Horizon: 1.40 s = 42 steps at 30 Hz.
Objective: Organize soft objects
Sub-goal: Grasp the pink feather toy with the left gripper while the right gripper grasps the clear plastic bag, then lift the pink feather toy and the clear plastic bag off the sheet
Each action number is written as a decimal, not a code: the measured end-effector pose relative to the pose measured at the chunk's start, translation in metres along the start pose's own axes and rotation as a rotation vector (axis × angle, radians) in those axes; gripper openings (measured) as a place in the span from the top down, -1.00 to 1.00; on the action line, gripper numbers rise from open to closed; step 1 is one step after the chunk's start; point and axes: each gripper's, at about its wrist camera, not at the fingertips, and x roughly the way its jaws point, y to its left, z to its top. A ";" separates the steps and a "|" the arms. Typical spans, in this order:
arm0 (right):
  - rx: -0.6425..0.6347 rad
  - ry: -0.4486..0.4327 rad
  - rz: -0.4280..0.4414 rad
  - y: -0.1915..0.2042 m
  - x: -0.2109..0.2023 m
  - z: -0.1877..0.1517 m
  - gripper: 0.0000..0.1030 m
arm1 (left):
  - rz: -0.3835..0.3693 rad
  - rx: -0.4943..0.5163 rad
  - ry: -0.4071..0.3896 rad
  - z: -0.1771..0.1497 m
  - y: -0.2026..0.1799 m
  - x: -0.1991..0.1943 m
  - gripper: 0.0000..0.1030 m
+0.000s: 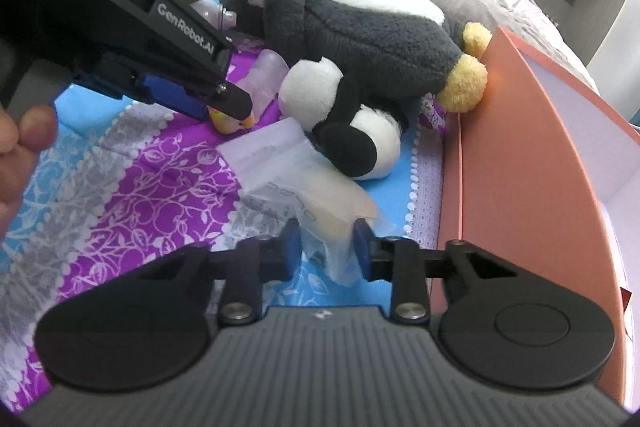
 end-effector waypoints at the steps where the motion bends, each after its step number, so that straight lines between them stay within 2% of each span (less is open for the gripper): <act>1: 0.001 -0.005 0.000 0.000 -0.001 0.001 0.51 | -0.001 -0.001 0.000 0.000 0.000 -0.001 0.30; 3: 0.002 -0.014 0.000 0.000 -0.005 0.002 0.54 | 0.002 0.003 -0.003 -0.002 -0.001 -0.006 0.32; 4: 0.005 -0.016 0.002 0.000 -0.007 0.003 0.55 | 0.004 0.004 -0.003 -0.002 -0.002 -0.009 0.59; 5: 0.007 -0.019 0.004 0.000 -0.010 0.003 0.56 | 0.004 0.004 0.000 -0.003 -0.002 -0.012 0.68; 15: 0.061 -0.032 0.010 0.002 -0.040 -0.012 0.58 | 0.021 0.002 0.001 -0.007 -0.006 -0.033 0.68; 17: 0.068 -0.030 0.013 0.000 -0.041 -0.015 0.58 | 0.068 -0.041 0.013 -0.006 -0.003 -0.029 0.39; 18: 0.071 -0.026 0.012 0.000 -0.041 -0.017 0.58 | 0.081 -0.064 0.020 -0.005 0.000 -0.027 -0.10; 19: 0.072 -0.023 0.013 0.000 -0.041 -0.018 0.58 | 0.080 -0.079 0.009 -0.005 0.002 -0.026 -0.40; 24: 0.071 -0.029 0.016 0.000 -0.042 -0.019 0.58 | 0.079 -0.098 -0.033 0.002 0.001 -0.018 -0.41; 26: 0.078 -0.030 0.019 0.000 -0.041 -0.019 0.58 | 0.106 -0.104 -0.015 0.005 0.000 -0.007 -0.37; 29: 0.079 -0.034 0.021 0.000 -0.042 -0.019 0.58 | 0.130 -0.091 -0.014 0.007 -0.001 0.004 -0.04; 31: 0.084 -0.034 0.023 -0.001 -0.042 -0.020 0.58 | 0.138 -0.080 -0.015 0.008 -0.001 0.005 0.45; 37: 0.091 -0.039 0.030 -0.001 -0.045 -0.021 0.58 | 0.104 -0.088 -0.012 0.003 0.003 -0.002 0.65; 42: 0.103 -0.037 0.039 0.000 -0.047 -0.024 0.58 | 0.092 -0.082 -0.027 -0.007 0.004 -0.018 0.67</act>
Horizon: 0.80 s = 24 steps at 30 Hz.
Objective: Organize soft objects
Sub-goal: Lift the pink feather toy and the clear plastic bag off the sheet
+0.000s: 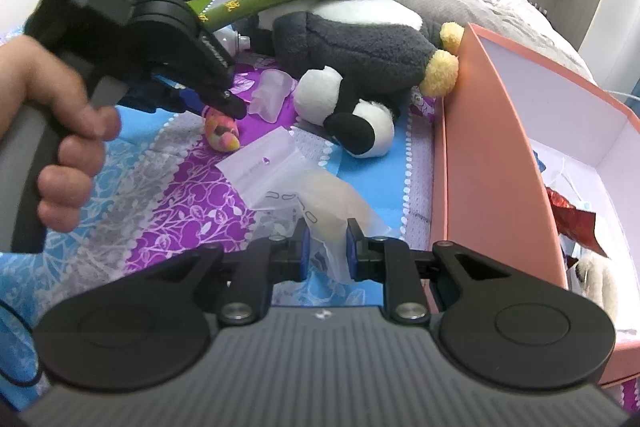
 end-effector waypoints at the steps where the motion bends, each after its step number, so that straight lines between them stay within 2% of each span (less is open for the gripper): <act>1: 0.003 0.000 0.002 0.000 0.000 -0.001 0.58 | -0.003 -0.002 0.000 -0.001 0.001 -0.003 0.67; 17: 0.073 -0.003 0.040 -0.004 -0.015 -0.005 0.58 | -0.038 -0.015 0.020 -0.029 0.004 -0.049 0.81; 24: 0.135 -0.004 0.074 -0.009 -0.031 -0.012 0.58 | -0.041 0.040 0.045 -0.047 -0.001 -0.068 0.82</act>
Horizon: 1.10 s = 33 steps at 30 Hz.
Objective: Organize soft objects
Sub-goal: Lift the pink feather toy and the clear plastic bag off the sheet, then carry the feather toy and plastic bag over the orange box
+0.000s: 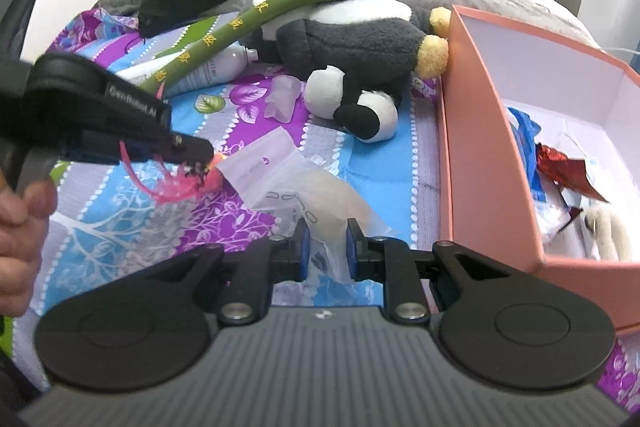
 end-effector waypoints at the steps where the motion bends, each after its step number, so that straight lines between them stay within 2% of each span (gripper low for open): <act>1: 0.004 0.002 0.002 0.000 -0.001 -0.002 0.58 | 0.009 0.011 0.004 -0.002 -0.001 -0.001 0.81; 3: 0.012 0.009 0.005 0.000 -0.004 -0.006 0.58 | 0.048 0.053 0.025 -0.005 -0.005 0.001 0.80; 5: 0.021 0.013 0.006 -0.002 -0.006 -0.010 0.58 | 0.045 0.089 0.067 -0.009 -0.007 0.005 0.76; 6: 0.026 0.016 0.007 -0.003 -0.007 -0.013 0.58 | 0.041 0.097 0.072 -0.012 -0.008 0.005 0.61; 7: 0.032 0.020 0.008 -0.004 -0.007 -0.014 0.58 | 0.046 0.113 0.070 -0.014 -0.009 0.005 0.32; 8: 0.039 0.023 0.010 -0.006 -0.007 -0.016 0.58 | 0.070 0.140 0.072 -0.016 -0.011 0.006 0.18; 9: 0.046 0.026 0.013 -0.007 -0.008 -0.017 0.58 | 0.090 0.153 0.080 -0.018 -0.012 0.008 0.12; 14: 0.063 0.030 0.018 -0.013 -0.009 -0.021 0.58 | 0.113 0.178 0.112 -0.027 -0.015 0.018 0.17; 15: 0.075 0.033 0.024 -0.015 -0.009 -0.022 0.58 | 0.123 0.183 0.106 -0.028 -0.016 0.019 0.25; 16: 0.088 0.039 0.031 -0.017 -0.009 -0.023 0.58 | 0.131 0.182 0.102 -0.028 -0.016 0.019 0.44; 17: 0.098 0.043 0.036 -0.019 -0.008 -0.024 0.58 | 0.132 0.179 0.100 -0.029 -0.016 0.018 0.53; 25: 0.176 0.042 0.064 -0.027 -0.020 -0.023 0.58 | 0.114 0.185 0.058 -0.025 -0.033 -0.005 0.54; 33: 0.221 -0.047 0.091 -0.028 -0.060 0.002 0.58 | 0.059 0.216 -0.022 -0.010 -0.069 -0.054 0.54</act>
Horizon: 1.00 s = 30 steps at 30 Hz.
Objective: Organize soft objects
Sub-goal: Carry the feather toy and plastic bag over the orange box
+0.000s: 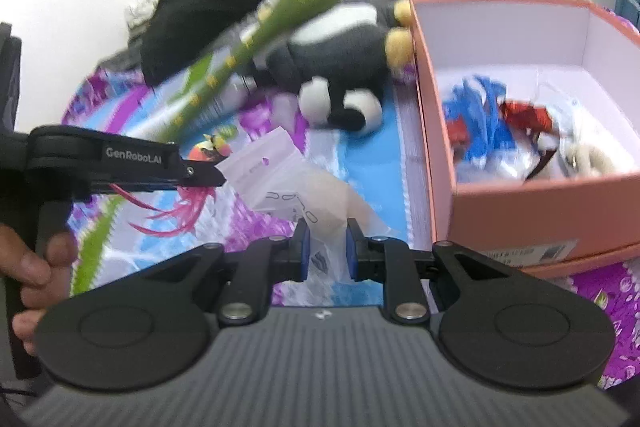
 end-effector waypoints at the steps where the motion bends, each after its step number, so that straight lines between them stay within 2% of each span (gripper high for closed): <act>1: 0.001 -0.016 0.003 0.001 -0.005 0.005 0.58 | -0.008 0.007 -0.012 0.004 -0.004 -0.007 0.54; 10: 0.018 -0.171 -0.006 -0.003 -0.055 0.054 0.58 | -0.080 0.036 -0.121 0.046 -0.044 -0.058 0.54; 15: 0.049 -0.274 -0.048 -0.018 -0.088 0.082 0.58 | -0.134 0.059 -0.157 0.068 -0.075 -0.071 0.54; 18: 0.050 -0.292 -0.073 -0.031 -0.098 0.093 0.58 | -0.167 0.098 -0.160 0.078 -0.102 -0.069 0.54; 23: 0.095 -0.265 -0.124 -0.067 -0.101 0.107 0.58 | -0.241 0.123 -0.109 0.088 -0.141 -0.044 0.54; 30: 0.188 -0.167 -0.235 -0.131 -0.080 0.107 0.58 | -0.258 0.154 0.035 0.087 -0.183 0.017 0.54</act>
